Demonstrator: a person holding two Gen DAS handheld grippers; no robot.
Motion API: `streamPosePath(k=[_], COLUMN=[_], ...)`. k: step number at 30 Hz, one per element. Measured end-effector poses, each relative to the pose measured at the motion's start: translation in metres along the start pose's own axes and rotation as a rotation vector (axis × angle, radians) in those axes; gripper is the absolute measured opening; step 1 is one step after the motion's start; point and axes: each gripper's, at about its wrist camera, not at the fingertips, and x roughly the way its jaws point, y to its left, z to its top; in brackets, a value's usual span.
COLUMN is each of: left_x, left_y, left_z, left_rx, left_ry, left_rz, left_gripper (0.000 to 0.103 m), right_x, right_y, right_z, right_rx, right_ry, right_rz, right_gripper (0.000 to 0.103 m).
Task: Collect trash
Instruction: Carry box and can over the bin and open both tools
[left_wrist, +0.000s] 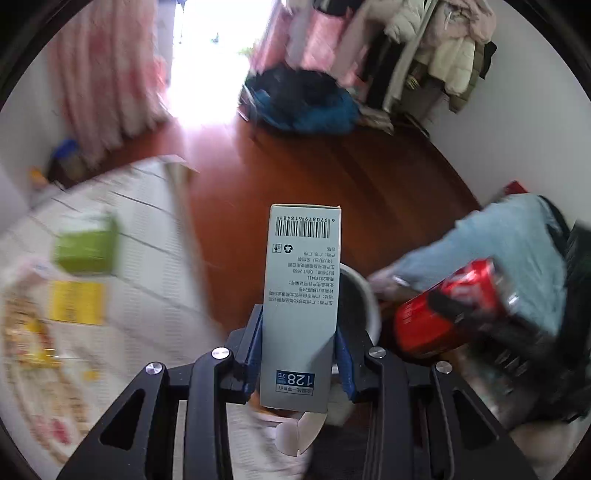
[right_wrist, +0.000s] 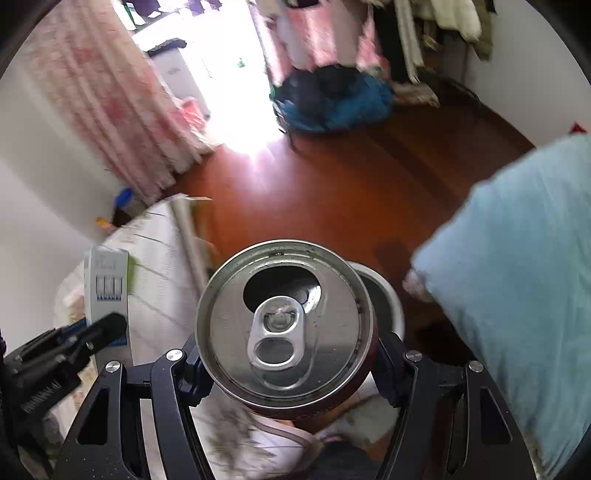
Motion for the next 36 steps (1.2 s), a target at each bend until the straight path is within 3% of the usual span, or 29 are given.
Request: streamPosePath(k=[5,12,14,15,16,17,27,32,36], left_x=[0.073,0.130,0.136,0.133,0.131,0.131,0.094,0.040,-0.028], left_y=[-0.013,-0.021,-0.020,-0.018,-0.016,-0.014,0.001,0.019,0.046], left_z=[0.027,0.048,0.054,0.053,0.053,0.054,0.018,0.001,-0.008], left_rx=[-0.057,-0.095,-0.095,-0.102,-0.115,-0.124,-0.093,-0.092,-0.107], left_ry=[0.145,0.260,0.266,0.259,0.254,0.247,0.178,0.057,-0.077], left_rz=[-0.122,-0.171,-0.160,-0.157,-0.157,-0.151,0.034,0.170,0.294], left_gripper=[0.031,0.037,0.059,0.082,0.094,0.094,0.094,0.094,0.094], right_x=[0.049,0.106,0.115,0.120,0.124,0.123,0.096,0.056,0.021], right_y=[-0.049,-0.081,-0.084,-0.086,-0.089,-0.091,-0.076,-0.053,-0.019], right_z=[0.003,0.008,0.010,0.013,0.013,0.011,-0.001,-0.011,-0.015], right_rx=[0.057,0.098,0.111,0.119,0.125,0.134,0.095,0.079,0.053], right_ry=[0.074,0.116,0.118,0.126,0.132,0.130,0.085,0.053,0.007], right_rz=[-0.030,-0.040,-0.039,-0.037,-0.035,-0.028,-0.108,-0.117,-0.081], right_gripper=[0.070,0.070,0.071,0.075,0.083,0.098,0.100,0.101,0.101])
